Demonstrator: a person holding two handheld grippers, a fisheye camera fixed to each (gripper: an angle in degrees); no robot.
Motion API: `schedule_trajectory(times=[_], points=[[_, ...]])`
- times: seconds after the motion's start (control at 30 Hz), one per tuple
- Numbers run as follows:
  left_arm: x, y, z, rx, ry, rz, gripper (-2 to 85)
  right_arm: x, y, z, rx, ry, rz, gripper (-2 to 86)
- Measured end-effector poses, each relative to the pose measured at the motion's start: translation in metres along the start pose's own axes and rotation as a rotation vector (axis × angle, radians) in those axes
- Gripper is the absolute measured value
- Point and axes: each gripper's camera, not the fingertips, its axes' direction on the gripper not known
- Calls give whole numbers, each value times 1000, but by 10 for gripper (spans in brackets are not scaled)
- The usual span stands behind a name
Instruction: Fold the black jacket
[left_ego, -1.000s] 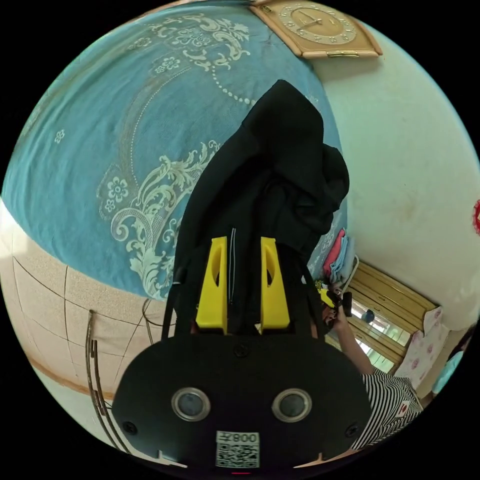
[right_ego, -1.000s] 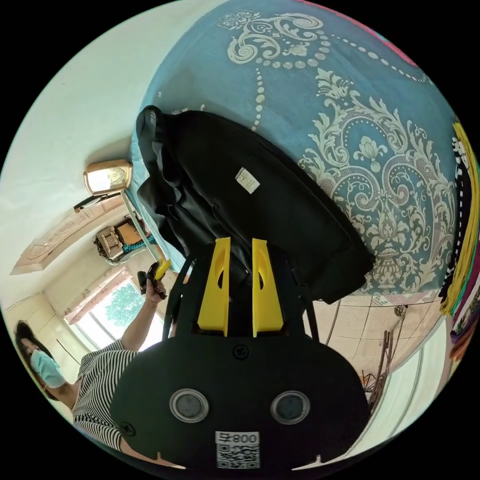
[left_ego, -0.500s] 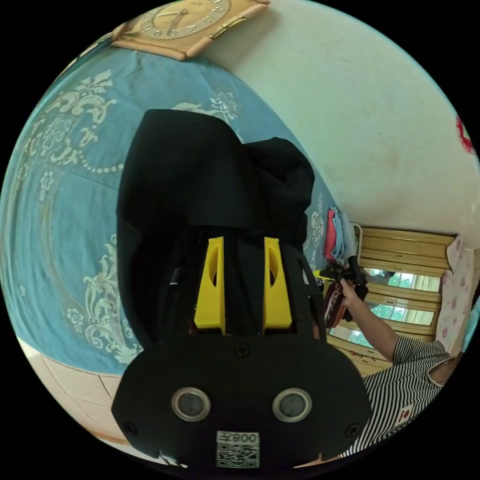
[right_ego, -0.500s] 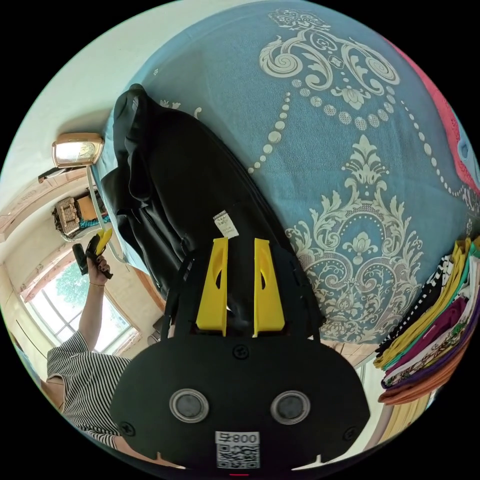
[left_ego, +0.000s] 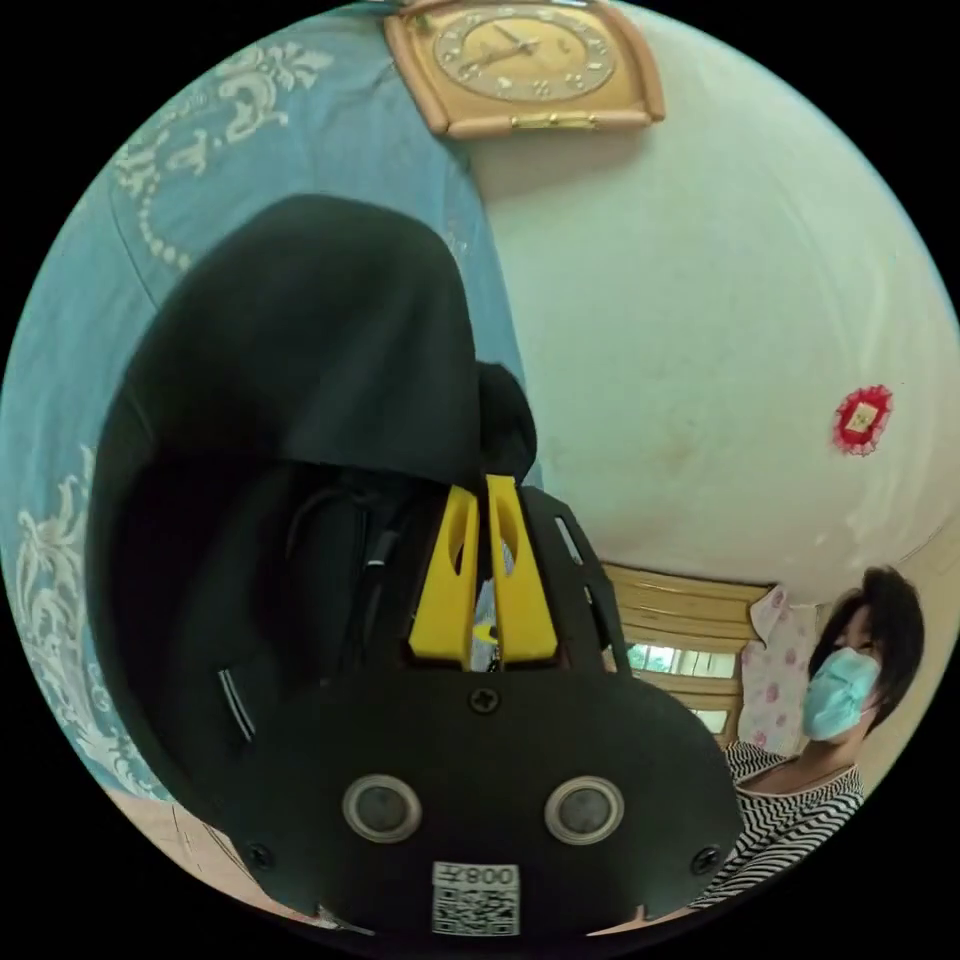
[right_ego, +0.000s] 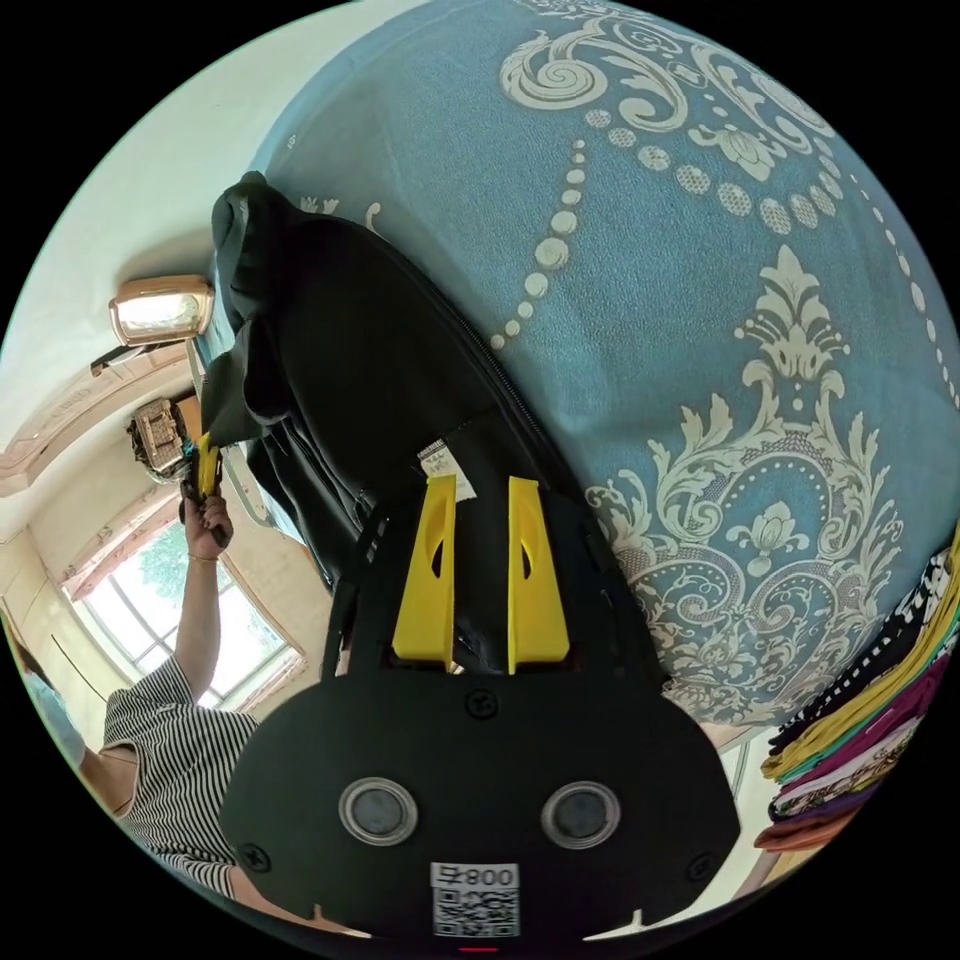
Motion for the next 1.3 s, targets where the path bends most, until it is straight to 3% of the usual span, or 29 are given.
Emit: schedule_trajectory(times=[0.1, 0.17, 0.23, 0.3, 0.43, 0.57, 0.8, 0.9, 1.07, 1.2, 1.3], points=[[13, -12, -109, 332, 16, 47, 38, 14, 7, -8, 11, -15, -1, 87], [-4, -1, -194, 618, -15, -29, 62, 22, 12, -17, 35, -13, -19, 90], [-28, 21, -226, 735, -13, -170, 84, 28, 15, -22, 48, -4, -30, 92], [-43, 47, -228, 743, -62, -257, 96, 35, 18, -22, 50, -1, -34, 96], [-60, 81, -136, 373, -157, -309, 107, 53, 24, -17, 37, 47, -8, 103], [-50, 75, 4, -37, -40, -232, 108, 67, 30, -13, 36, 130, 3, 104], [25, 56, 161, -433, -12, 65, 103, 53, 51, 2, 53, 303, -104, 112], [46, 74, 208, -633, -164, 199, 101, 50, 66, 12, 75, 387, -126, 104], [24, 145, 268, -1093, -646, 371, 70, 67, 85, 12, 105, 411, -122, 45], [13, 170, 252, -1134, -669, 350, 27, 84, 101, -5, 106, 274, -135, 18], [-4, 181, 226, -1151, -689, 243, 22, 94, 129, -25, 121, 39, -196, 9]])
